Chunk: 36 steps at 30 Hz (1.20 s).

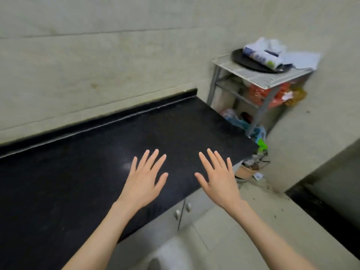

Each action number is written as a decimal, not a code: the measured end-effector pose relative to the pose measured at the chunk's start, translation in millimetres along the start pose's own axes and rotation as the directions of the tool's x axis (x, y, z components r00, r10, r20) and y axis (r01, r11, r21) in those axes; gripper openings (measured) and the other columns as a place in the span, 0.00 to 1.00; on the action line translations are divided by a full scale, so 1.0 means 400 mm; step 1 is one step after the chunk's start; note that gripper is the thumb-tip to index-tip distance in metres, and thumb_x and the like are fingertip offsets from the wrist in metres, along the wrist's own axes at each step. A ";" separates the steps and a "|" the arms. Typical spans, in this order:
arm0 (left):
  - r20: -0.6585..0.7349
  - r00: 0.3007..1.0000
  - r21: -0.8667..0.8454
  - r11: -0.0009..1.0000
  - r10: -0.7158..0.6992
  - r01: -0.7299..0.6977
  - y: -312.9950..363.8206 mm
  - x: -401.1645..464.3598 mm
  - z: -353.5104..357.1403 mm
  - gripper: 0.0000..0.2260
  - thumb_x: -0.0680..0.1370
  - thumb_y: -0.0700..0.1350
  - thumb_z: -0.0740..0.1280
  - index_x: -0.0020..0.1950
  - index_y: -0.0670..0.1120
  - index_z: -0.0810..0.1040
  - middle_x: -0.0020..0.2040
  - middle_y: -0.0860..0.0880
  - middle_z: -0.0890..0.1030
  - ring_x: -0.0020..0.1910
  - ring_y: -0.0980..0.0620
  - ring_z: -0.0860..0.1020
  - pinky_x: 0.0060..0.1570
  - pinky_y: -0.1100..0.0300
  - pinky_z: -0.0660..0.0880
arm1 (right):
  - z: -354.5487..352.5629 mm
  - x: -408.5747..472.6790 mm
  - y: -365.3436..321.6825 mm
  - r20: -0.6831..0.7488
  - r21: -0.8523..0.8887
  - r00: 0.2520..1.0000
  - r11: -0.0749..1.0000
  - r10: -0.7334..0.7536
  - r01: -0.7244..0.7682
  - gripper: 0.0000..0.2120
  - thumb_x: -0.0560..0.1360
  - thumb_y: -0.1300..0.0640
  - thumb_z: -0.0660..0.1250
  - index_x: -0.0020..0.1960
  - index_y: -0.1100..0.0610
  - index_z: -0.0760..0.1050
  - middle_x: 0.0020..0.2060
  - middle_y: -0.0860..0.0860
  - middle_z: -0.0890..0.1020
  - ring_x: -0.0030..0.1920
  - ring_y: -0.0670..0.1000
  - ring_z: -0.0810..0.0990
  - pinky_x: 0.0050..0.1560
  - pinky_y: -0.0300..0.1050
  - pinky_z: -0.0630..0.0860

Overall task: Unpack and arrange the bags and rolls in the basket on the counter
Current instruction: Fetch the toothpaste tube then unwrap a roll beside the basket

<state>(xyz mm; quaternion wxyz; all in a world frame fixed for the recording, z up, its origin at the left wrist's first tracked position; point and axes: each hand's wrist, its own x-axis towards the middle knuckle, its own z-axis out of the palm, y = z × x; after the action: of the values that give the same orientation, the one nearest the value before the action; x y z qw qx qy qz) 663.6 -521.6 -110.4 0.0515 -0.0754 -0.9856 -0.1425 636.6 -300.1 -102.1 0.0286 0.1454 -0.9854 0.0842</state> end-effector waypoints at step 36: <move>-0.077 0.979 -0.070 0.978 0.191 -0.196 0.748 1.573 0.223 0.24 0.80 0.57 0.50 0.75 0.53 0.53 0.78 0.49 0.52 0.76 0.49 0.45 0.73 0.48 0.43 | -0.339 1.048 1.241 -0.293 0.243 0.948 0.969 0.124 -0.051 0.23 0.79 0.50 0.57 0.71 0.56 0.62 0.72 0.56 0.65 0.73 0.54 0.60 0.72 0.48 0.53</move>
<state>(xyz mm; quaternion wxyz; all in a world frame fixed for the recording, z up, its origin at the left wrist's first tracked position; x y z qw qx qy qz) 86.4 -128.0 -36.6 0.0966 -0.1680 -0.9649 -0.1774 95.5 74.0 -13.0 0.1597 0.0888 -0.9579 0.2216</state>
